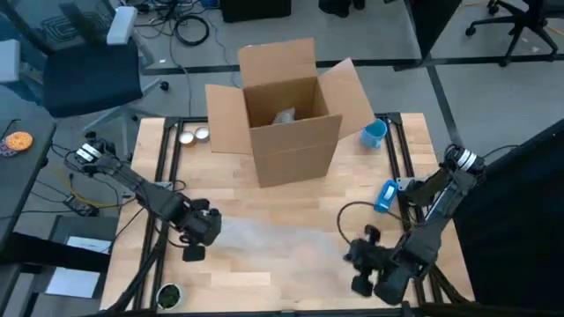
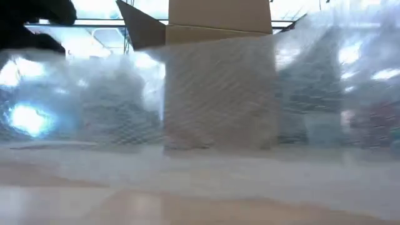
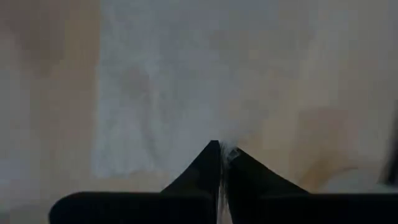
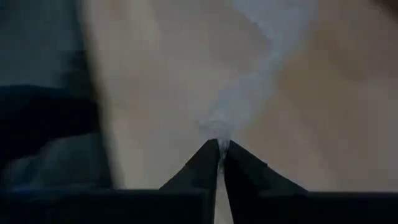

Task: Wrap mug
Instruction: Wrap the blue cup with bubble wrap

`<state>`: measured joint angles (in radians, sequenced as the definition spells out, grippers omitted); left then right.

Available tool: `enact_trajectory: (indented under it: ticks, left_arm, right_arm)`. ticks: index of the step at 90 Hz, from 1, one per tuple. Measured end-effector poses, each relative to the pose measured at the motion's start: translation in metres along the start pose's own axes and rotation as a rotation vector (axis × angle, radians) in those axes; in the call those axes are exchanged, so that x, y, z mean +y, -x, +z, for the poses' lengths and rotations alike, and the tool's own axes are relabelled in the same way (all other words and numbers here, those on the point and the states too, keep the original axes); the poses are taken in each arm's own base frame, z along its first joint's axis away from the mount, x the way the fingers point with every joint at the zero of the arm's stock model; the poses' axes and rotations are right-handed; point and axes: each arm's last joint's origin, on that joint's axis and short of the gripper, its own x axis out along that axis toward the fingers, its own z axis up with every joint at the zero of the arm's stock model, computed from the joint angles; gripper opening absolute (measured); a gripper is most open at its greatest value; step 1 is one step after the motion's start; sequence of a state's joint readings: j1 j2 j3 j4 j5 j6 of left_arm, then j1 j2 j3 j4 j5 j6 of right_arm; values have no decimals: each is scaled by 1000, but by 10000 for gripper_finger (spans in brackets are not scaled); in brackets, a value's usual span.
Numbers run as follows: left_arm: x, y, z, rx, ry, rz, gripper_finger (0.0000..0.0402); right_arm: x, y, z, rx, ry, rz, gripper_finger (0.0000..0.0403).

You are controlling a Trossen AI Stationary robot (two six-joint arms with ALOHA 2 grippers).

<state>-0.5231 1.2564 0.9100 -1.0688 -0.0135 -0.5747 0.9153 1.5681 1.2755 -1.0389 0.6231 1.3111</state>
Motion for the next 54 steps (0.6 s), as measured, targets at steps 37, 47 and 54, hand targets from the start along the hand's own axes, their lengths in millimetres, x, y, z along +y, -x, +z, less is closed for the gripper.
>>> enact_trajectory:
  ticks: [37, 47, 54]
  left_arm:
    - [31, 1, 32, -120, -106, -127, 0]
    - [37, 2, 35, -101, -101, -204, 0]
    - [42, 2, 36, -88, -103, -263, 0]
  right_arm:
    - [-47, -53, -3, 189, -70, -280, 0]
    - [-55, -62, -3, 207, -74, -309, 13]
    - [-56, -65, 0, 249, -66, -299, 37]
